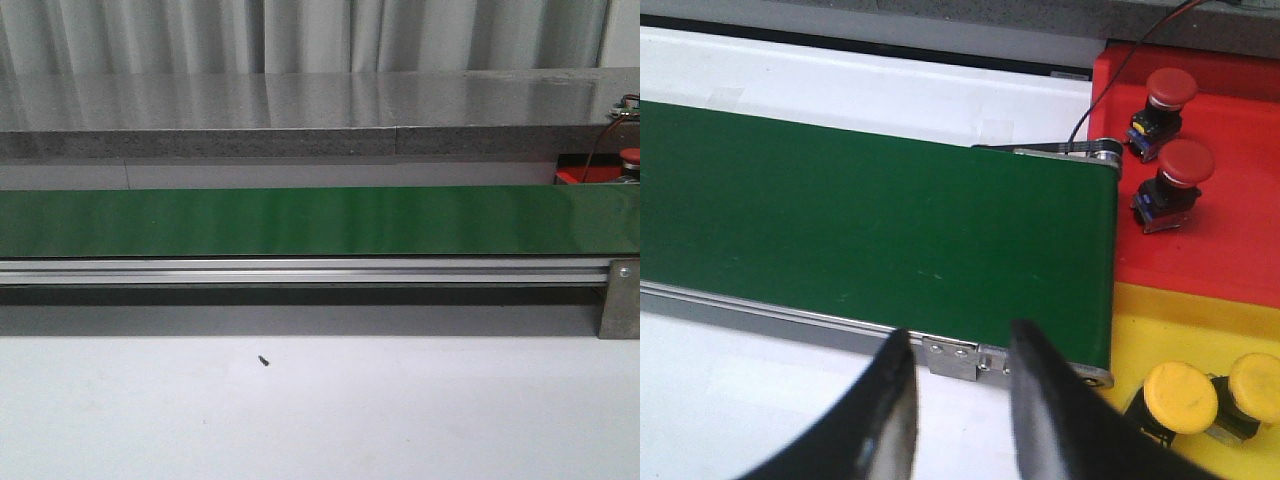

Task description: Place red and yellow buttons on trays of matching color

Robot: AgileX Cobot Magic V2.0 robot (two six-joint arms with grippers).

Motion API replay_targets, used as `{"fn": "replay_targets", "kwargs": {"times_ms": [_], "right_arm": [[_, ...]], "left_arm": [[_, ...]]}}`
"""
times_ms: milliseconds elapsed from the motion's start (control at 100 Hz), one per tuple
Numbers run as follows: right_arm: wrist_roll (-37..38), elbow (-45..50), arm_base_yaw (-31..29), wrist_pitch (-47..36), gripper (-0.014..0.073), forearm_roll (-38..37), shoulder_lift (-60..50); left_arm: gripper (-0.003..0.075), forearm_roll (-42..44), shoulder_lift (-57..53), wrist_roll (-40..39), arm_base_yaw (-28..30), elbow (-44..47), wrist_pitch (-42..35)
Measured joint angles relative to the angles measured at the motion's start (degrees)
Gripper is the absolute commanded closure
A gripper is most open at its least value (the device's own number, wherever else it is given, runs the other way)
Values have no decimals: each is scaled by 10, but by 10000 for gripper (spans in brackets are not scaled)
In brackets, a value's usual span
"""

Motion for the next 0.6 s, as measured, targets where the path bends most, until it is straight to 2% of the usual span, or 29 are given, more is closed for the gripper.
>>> {"fn": "replay_targets", "kwargs": {"times_ms": [50,130,180,250,300,400,450,520,600], "right_arm": [[0,0,0,0,670,0,0],[0,0,0,0,662,0,0],[0,0,0,0,662,0,0],[0,0,0,0,662,0,0],[0,0,0,0,662,0,0],[0,0,0,0,662,0,0],[0,0,0,0,662,0,0],[0,0,0,0,662,0,0],[0,0,0,0,662,0,0]], "left_arm": [[739,0,0,0,0,0,0],[730,0,0,0,0,0,0],[693,0,0,0,0,0,0],[584,0,0,0,0,0,0],[474,0,0,0,0,0,0],[201,0,0,0,0,0,0],[105,0,0,0,0,0,0],[43,-1,0,0,0,0,0],[50,-1,0,0,0,0,0]]}}
